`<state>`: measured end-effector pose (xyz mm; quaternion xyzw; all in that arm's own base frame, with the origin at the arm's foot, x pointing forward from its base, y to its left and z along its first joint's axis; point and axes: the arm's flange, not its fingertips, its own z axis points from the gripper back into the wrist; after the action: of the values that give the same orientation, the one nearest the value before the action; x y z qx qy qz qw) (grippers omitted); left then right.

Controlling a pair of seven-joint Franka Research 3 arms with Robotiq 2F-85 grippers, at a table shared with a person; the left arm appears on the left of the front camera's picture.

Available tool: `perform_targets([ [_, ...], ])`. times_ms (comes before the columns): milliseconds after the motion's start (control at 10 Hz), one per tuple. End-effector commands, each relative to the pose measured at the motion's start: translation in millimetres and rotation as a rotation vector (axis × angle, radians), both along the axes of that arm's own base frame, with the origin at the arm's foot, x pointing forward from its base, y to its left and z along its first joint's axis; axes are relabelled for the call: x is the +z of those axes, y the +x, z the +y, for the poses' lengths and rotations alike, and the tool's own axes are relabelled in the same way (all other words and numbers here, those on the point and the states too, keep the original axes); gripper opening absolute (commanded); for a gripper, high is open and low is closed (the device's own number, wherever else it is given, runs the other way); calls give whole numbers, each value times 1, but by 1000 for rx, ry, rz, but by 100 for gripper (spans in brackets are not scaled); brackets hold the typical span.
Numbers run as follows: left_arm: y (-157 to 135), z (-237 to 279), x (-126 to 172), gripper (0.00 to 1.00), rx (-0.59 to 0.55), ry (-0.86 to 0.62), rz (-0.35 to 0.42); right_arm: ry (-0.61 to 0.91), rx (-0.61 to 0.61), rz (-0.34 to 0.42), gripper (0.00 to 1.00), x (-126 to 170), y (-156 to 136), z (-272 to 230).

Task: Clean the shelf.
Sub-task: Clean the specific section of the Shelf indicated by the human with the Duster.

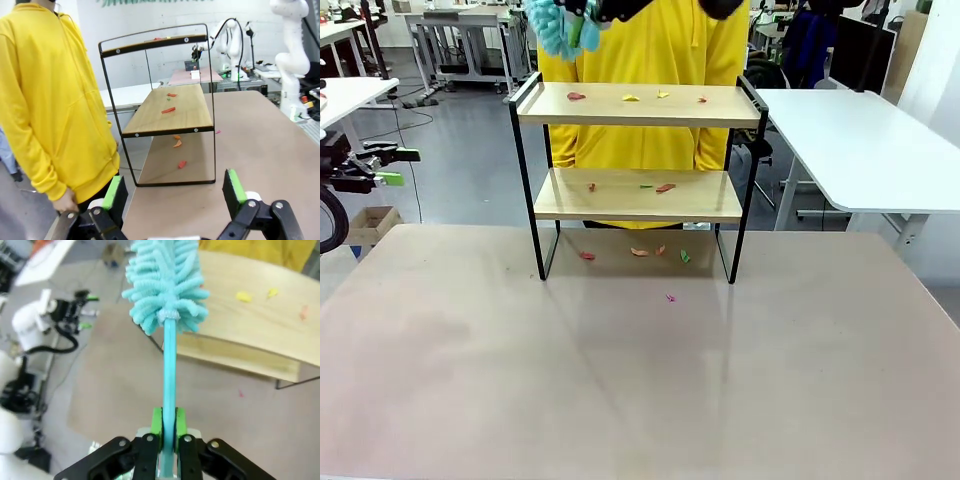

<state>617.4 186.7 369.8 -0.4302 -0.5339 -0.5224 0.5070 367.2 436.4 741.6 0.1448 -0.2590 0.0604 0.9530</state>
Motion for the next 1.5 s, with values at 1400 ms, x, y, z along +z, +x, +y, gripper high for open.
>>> perform_targets([
  [1400,-1,-1,2,100,-3,1,-2,-51,-108,244,13,-60,46,67],
])
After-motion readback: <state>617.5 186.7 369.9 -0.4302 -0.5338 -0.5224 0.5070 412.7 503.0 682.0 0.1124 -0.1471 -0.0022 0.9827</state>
